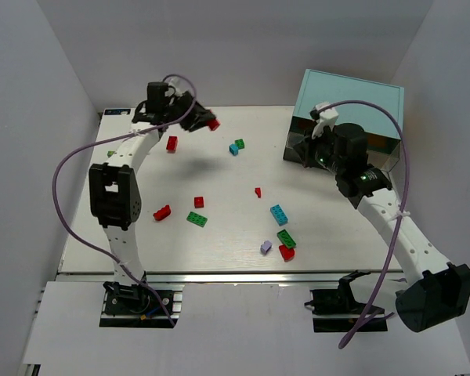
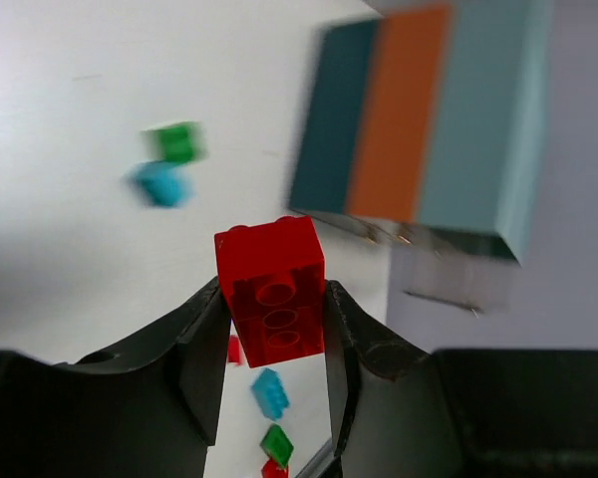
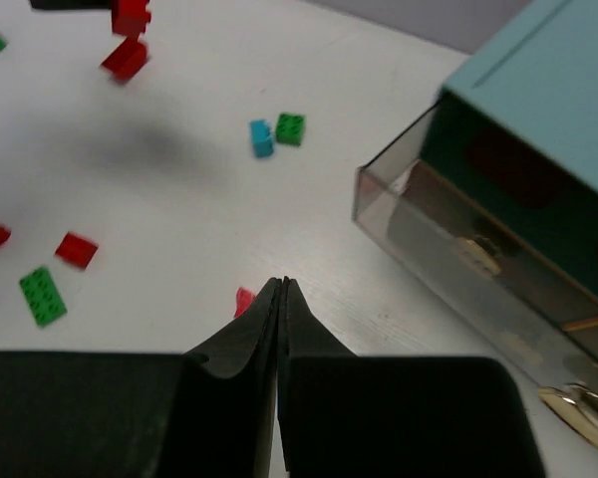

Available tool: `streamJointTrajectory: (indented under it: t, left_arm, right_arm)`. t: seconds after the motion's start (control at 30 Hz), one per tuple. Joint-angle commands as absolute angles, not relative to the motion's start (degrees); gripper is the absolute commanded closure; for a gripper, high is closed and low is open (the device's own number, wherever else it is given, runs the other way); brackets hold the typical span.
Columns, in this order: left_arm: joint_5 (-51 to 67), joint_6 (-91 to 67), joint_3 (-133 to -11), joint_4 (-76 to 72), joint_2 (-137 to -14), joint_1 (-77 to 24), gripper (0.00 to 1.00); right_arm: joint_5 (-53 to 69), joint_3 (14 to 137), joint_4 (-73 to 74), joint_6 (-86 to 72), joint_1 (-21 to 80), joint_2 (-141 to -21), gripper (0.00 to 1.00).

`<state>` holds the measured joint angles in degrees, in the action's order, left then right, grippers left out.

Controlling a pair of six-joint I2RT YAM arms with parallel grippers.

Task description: Sort the legos into containers by color

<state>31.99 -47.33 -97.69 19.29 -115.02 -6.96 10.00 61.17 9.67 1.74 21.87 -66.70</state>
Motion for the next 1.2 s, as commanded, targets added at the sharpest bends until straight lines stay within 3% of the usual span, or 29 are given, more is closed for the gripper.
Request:
streamJointTrajectory:
  t: [0.0, 0.3, 0.43, 0.9, 1.0, 1.17]
  left_arm:
    - [44.38, -43.42, -107.29, 12.57, -117.31, -13.96, 0.88]
    - [44.65, -53.16, -123.65, 1.85, -127.08, -25.39, 0.86]
    - [42.72, -56.68, -126.38, -5.52, -130.59, -28.3, 0.85]
    - [30.15, -54.5, -129.2, -8.53, -134.38, -35.07, 0.81]
    - [29.44, -52.48, -129.11, -6.69, -134.56, -35.6, 0.78]
    - [26.03, -48.26, -129.02, -0.36, -134.56, -36.21, 0.62]
  right_arm:
    - [-2.07, 67.58, 5.09, -7.72, 19.96, -66.79, 1.0]
    - [-10.36, 68.82, 1.14, -10.55, 16.18, -62.84, 1.0]
    - [-11.34, 67.86, 1.76, -10.63, 15.03, -61.79, 1.0]
    - [-8.53, 64.78, 3.78, -12.39, 12.04, -60.03, 1.0]
    - [-8.18, 63.9, 3.96, -12.57, 11.69, -59.68, 1.0]
    - [-7.56, 63.63, 3.69, -12.83, 11.08, -59.77, 1.0]
